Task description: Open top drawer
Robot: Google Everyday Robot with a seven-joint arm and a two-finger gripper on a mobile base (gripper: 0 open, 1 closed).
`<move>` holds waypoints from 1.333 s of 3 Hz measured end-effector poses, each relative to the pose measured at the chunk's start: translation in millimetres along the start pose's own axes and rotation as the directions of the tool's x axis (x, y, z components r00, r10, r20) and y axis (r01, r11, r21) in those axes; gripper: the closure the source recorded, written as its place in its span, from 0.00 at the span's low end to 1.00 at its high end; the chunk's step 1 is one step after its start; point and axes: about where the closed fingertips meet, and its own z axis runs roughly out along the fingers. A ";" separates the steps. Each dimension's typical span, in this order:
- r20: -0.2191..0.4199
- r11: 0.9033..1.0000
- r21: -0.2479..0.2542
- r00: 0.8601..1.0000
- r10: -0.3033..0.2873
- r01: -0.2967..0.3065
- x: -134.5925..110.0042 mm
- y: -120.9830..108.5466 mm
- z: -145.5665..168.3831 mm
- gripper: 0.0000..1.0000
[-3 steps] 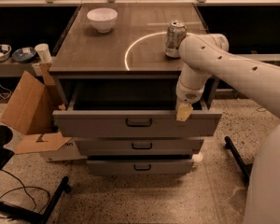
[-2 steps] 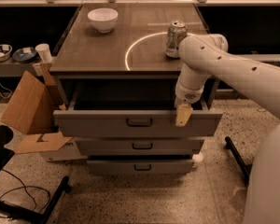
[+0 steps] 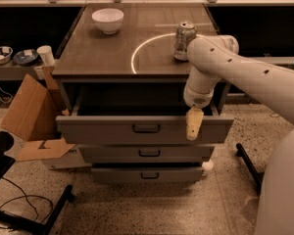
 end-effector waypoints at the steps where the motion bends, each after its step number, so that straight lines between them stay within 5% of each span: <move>1: -0.003 0.999 -0.042 1.000 0.026 -0.026 2.1 26.3 5.9 0.15; 2: -0.016 0.984 -0.145 0.994 0.104 -0.106 3.9 90.4 5.9 0.37; 4: -0.021 0.983 -0.147 0.994 0.109 -0.111 3.7 92.9 -3.3 0.92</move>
Offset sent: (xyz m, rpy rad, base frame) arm -0.2328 0.0192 -0.0150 -0.0026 0.4225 -0.2479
